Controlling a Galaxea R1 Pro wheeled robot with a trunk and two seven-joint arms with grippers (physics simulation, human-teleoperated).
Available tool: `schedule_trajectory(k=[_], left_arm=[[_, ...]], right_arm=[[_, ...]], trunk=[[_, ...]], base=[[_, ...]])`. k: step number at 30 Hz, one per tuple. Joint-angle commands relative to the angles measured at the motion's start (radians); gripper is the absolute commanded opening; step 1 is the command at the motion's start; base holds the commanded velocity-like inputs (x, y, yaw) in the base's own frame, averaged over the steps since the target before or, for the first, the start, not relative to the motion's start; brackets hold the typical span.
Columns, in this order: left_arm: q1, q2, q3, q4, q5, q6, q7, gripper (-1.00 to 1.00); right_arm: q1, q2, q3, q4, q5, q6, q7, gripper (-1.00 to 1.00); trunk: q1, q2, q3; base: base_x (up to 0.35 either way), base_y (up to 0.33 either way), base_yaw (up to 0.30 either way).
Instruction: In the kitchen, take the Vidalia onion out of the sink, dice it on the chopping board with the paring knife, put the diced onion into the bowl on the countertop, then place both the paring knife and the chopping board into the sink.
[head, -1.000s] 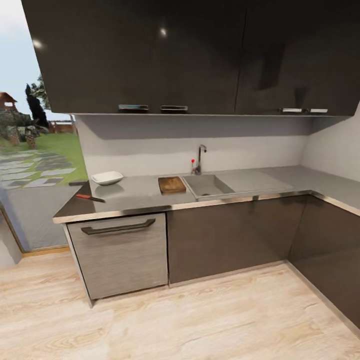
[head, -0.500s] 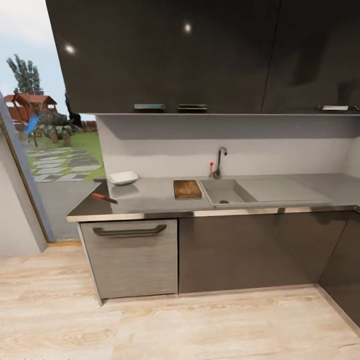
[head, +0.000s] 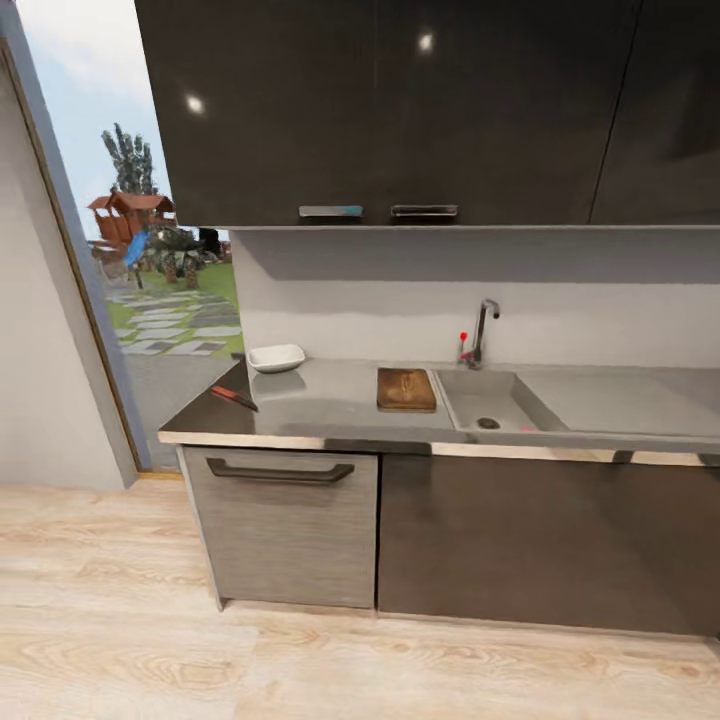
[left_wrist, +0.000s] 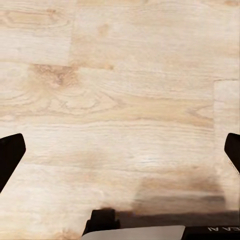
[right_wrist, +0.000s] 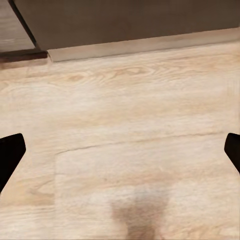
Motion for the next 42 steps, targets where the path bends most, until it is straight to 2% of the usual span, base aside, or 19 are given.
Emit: schedule_trajectory(k=[1, 8, 21, 42], left_arm=[[0.000, 0.000, -0.003, -0.001, 0.004, -0.002, 0.000, 1.00], [0.000, 0.000, -0.003, 0.000, 0.004, -0.002, 0.000, 1.00], [0.000, 0.000, -0.003, -0.001, 0.004, -0.002, 0.000, 1.00], [0.000, 0.000, -0.002, -0.001, 0.004, -0.002, -0.002, 1.00]], right_arm=[[0.000, 0.001, -0.002, 0.000, -0.003, -0.003, 0.001, 1.00], [0.000, -0.004, -0.001, 0.000, 0.000, -0.004, 0.001, 1.00], [0.000, -0.012, -0.001, 0.000, 0.000, -0.004, 0.003, 1.00], [0.000, -0.010, -0.001, 0.001, 0.000, -0.004, 0.001, 1.00]], trunk=[[0.000, 0.000, -0.001], [0.000, 0.000, -0.001], [0.000, 0.000, -0.001], [-0.080, 0.147, 0.065]], base=[[0.220, -0.190, 0.148], [0.183, -0.156, 0.024], [0.007, -0.005, 0.000], [0.000, 0.000, 0.000]])
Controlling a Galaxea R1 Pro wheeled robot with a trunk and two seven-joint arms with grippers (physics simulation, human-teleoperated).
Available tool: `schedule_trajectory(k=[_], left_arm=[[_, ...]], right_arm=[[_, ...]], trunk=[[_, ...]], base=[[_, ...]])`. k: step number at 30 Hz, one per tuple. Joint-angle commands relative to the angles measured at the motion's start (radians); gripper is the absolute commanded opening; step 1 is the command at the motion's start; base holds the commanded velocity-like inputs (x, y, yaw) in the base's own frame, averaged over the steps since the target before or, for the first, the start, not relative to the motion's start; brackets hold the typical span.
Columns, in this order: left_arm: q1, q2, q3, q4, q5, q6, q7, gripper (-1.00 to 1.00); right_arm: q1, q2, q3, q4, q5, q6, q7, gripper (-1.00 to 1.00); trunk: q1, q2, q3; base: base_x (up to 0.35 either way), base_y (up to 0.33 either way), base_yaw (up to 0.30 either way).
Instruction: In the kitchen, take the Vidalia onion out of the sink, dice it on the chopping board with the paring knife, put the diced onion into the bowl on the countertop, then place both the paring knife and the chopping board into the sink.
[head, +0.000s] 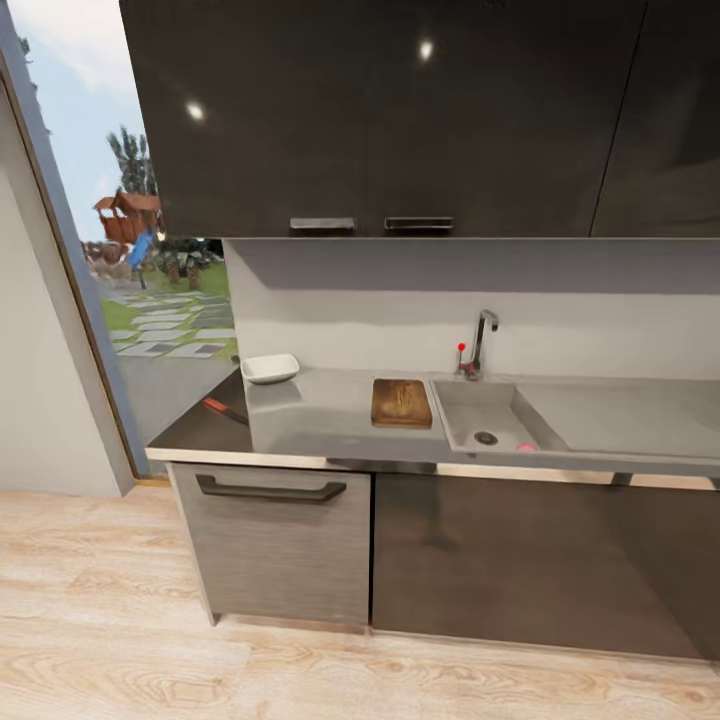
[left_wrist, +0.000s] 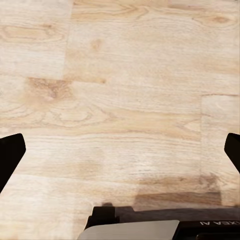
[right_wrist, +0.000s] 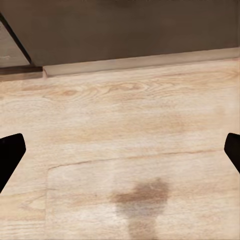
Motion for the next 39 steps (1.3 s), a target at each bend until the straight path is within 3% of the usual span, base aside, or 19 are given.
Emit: schedule_trajectory(k=[1, 17, 39], left_arm=[[0.000, 0.000, -0.003, -0.001, 0.004, -0.002, 0.000, 1.00], [0.000, 0.000, -0.002, -0.001, 0.004, -0.002, 0.001, 1.00], [0.000, 0.000, -0.002, -0.001, 0.003, -0.002, 0.001, 1.00]], right_arm=[[0.000, 0.001, -0.003, 0.000, -0.002, -0.003, 0.001, 1.00], [0.000, 0.001, -0.003, 0.000, -0.003, -0.003, 0.002, 1.00], [0.000, 0.001, -0.003, 0.001, -0.003, -0.003, 0.001, 1.00]], trunk=[[-0.004, 0.007, 0.002], [-0.065, 0.119, 0.052], [-0.150, 0.273, 0.121]], base=[[0.000, 0.000, 0.000], [0.000, 0.000, -0.092], [0.000, 0.000, -0.006]])
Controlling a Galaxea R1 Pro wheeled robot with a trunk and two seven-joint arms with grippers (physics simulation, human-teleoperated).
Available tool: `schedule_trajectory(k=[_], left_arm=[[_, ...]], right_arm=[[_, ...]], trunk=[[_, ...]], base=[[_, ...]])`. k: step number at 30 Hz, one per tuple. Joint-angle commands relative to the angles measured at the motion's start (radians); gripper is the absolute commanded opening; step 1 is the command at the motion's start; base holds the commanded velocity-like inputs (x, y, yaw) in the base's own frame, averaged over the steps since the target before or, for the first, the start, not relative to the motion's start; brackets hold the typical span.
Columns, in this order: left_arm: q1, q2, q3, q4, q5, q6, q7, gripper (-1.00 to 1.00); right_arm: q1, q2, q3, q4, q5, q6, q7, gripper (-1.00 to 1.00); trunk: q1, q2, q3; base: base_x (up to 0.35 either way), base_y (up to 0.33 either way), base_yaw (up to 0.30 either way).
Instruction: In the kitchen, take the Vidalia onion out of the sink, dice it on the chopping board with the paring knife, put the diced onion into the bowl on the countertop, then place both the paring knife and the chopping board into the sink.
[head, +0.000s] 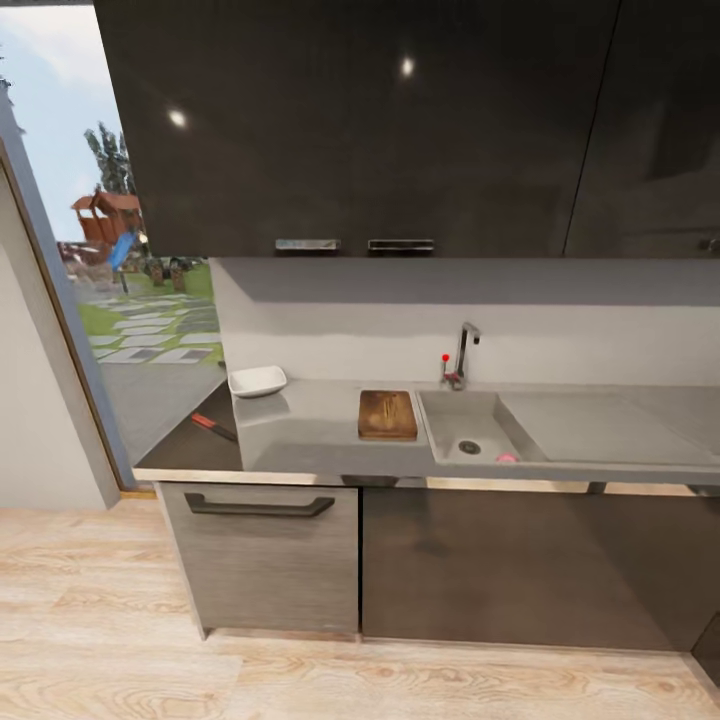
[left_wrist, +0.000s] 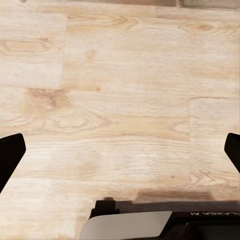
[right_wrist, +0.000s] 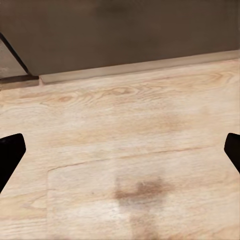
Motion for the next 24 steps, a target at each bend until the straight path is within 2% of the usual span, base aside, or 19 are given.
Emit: schedule_trajectory(k=[1, 24], left_arm=[[0.000, 0.000, -0.003, -0.001, 0.004, -0.002, 0.000, 1.00], [0.000, 0.000, -0.003, -0.002, 0.004, -0.002, 0.000, 1.00]], right_arm=[[0.000, 0.001, -0.002, 0.000, -0.002, -0.003, 0.001, 1.00], [0.000, 0.001, -0.002, -0.002, -0.003, -0.002, 0.001, 1.00]], trunk=[[-0.004, 0.007, 0.002], [-0.092, 0.168, 0.074]], base=[[0.000, 0.000, 0.000], [0.000, 0.000, 0.000]])
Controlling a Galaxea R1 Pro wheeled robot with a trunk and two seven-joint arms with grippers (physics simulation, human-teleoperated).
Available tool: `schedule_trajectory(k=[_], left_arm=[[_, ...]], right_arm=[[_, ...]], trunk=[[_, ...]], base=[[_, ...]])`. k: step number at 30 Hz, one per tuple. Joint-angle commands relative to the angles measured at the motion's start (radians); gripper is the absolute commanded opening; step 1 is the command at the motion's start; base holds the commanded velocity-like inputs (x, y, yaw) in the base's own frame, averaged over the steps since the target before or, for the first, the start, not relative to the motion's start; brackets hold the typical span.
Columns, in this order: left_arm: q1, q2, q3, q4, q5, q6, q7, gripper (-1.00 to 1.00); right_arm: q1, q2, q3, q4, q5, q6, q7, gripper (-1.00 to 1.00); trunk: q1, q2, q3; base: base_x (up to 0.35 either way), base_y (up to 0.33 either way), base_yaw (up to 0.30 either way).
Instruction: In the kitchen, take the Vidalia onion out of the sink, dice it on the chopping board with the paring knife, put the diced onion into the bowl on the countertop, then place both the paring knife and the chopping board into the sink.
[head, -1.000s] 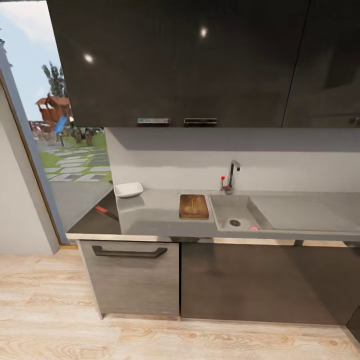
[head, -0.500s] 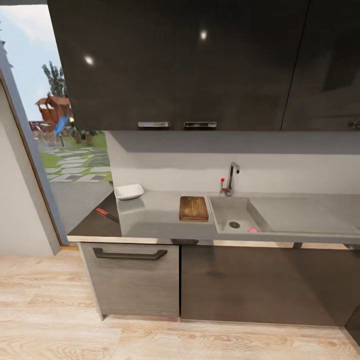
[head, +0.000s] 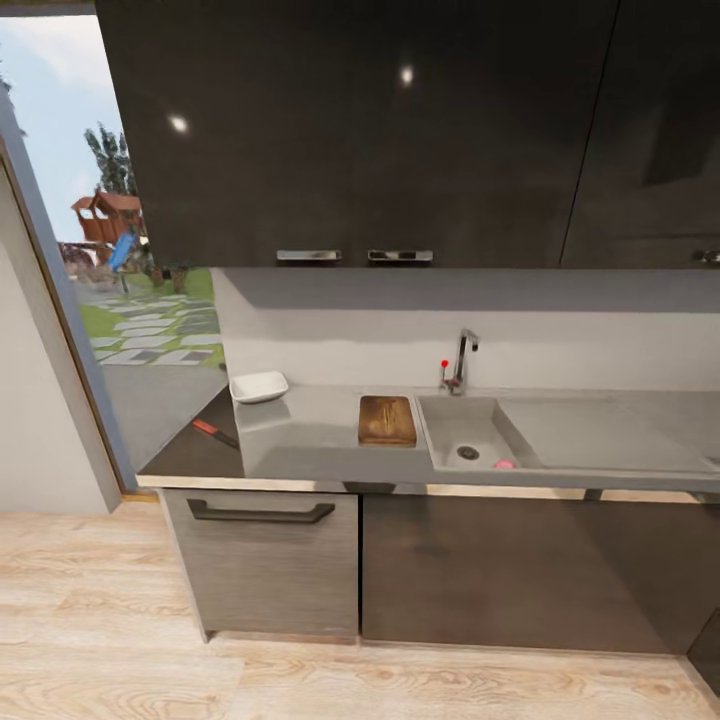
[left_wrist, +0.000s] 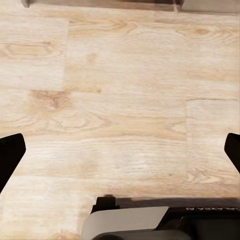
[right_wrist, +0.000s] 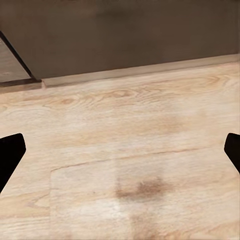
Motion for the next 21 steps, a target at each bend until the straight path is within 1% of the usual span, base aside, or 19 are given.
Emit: schedule_trajectory(k=[1, 21], left_arm=[[0.000, 0.000, -0.003, -0.001, 0.004, -0.002, 0.000, 1.00], [0.000, 0.003, -0.003, -0.001, 0.004, -0.002, 0.000, 1.00]], right_arm=[[0.000, 0.001, -0.002, 0.000, -0.002, -0.003, 0.001, 1.00], [0.000, 0.001, -0.002, 0.000, -0.002, -0.003, 0.001, 1.00]], trunk=[[-0.004, 0.006, 0.002], [-0.080, 0.146, 0.065]], base=[[0.000, 0.000, 0.000], [0.000, 0.000, 0.000]])
